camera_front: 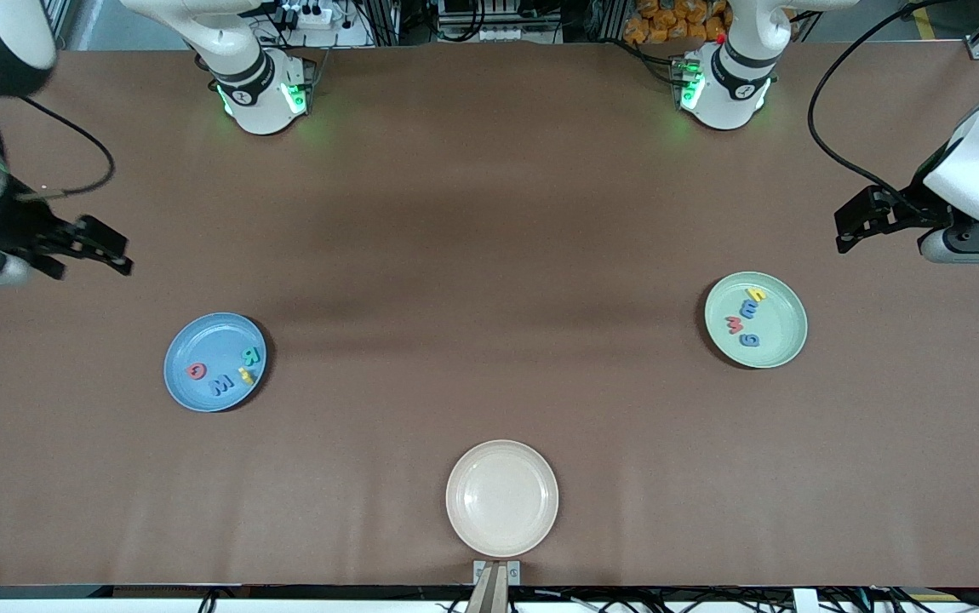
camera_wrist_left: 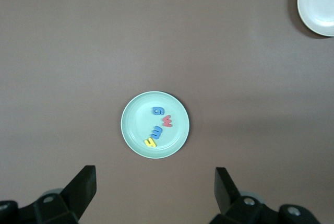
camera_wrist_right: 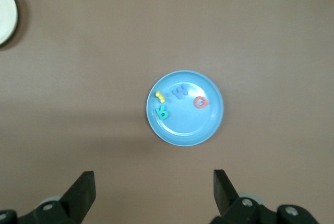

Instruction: Sort uppercase to blue plate, lowercase to green plate

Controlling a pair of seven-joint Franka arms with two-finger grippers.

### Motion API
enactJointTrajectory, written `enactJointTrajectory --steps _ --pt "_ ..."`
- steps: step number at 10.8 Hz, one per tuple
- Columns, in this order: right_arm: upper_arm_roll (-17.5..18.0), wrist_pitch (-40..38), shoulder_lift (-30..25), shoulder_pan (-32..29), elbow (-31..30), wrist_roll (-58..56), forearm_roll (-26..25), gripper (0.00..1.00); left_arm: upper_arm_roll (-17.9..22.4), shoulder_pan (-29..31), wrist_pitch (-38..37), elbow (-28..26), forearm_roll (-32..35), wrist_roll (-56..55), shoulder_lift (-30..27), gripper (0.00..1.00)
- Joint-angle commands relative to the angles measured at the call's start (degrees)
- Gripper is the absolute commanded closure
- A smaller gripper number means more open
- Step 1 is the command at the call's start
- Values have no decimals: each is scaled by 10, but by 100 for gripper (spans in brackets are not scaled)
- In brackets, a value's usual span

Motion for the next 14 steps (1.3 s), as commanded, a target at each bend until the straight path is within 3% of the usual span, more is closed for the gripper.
enactJointTrajectory --steps 1,4,14 --pt "12 -109 12 -2 118 4 -27 0 -1 1 -12 7 6 12 -1 0" --pt "7 -183 10 -6 153 11 -37 0 -1 1 -13 7 7 12 -1 0" --pt "3 -142 -6 -8 147 7 -31 0 -5 1 -44 22 -4 12 -8 0"
